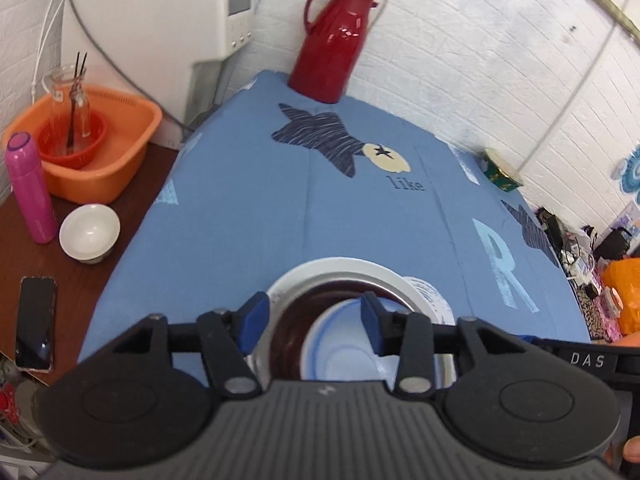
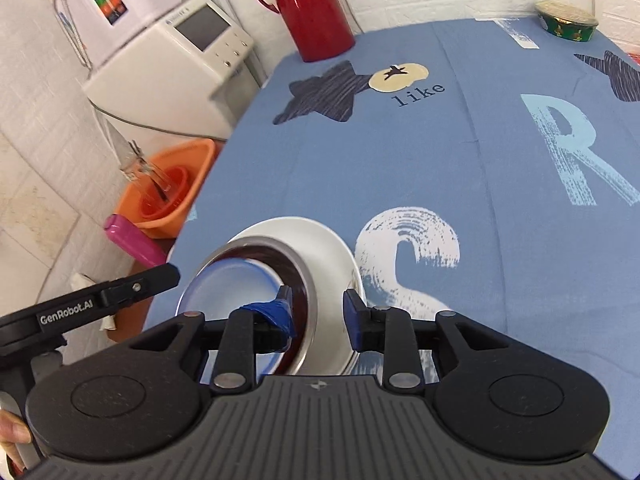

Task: Organize plates and bowls
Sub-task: 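Open both grippers and pull both tools back from the bowls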

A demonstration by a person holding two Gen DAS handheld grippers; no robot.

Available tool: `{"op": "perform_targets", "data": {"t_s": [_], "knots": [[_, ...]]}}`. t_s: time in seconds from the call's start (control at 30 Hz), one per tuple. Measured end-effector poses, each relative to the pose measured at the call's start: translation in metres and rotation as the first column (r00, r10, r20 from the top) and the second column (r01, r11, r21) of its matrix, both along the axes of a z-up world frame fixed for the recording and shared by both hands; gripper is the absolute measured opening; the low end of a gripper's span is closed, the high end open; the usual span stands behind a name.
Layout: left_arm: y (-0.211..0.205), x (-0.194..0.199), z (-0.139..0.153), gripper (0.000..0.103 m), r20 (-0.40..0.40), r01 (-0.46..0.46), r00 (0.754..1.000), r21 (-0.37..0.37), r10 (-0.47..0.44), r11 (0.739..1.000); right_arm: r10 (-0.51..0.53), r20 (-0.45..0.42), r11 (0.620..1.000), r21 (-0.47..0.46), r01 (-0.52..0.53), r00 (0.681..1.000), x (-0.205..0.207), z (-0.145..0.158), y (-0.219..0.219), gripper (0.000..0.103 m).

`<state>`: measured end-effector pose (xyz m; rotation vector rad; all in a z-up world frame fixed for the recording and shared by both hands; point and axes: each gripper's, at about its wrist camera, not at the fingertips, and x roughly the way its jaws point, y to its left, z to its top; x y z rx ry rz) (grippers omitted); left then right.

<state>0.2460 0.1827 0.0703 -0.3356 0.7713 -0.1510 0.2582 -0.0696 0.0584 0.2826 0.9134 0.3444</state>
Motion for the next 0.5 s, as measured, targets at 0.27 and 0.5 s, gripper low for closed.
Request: {"op": "perform_targets", "data": {"t_s": [0.27, 0.5], "knots": [[-0.040, -0.051, 0.007, 0.049, 0.128, -0.009, 0.992, 0.048, 0.003, 0.999, -0.115, 0.163, 0.993, 0.057, 0.107, 0.980, -0.052, -0.022, -0.015, 0.015], [-0.063, -0.097, 0.006, 0.052, 0.191, -0.039, 0.981, 0.056, 0.028, 0.998, -0.315, 0.248, 0.949, 0.076, 0.306, 0.916, -0.086, -0.017, -0.033, 0.018]]}}
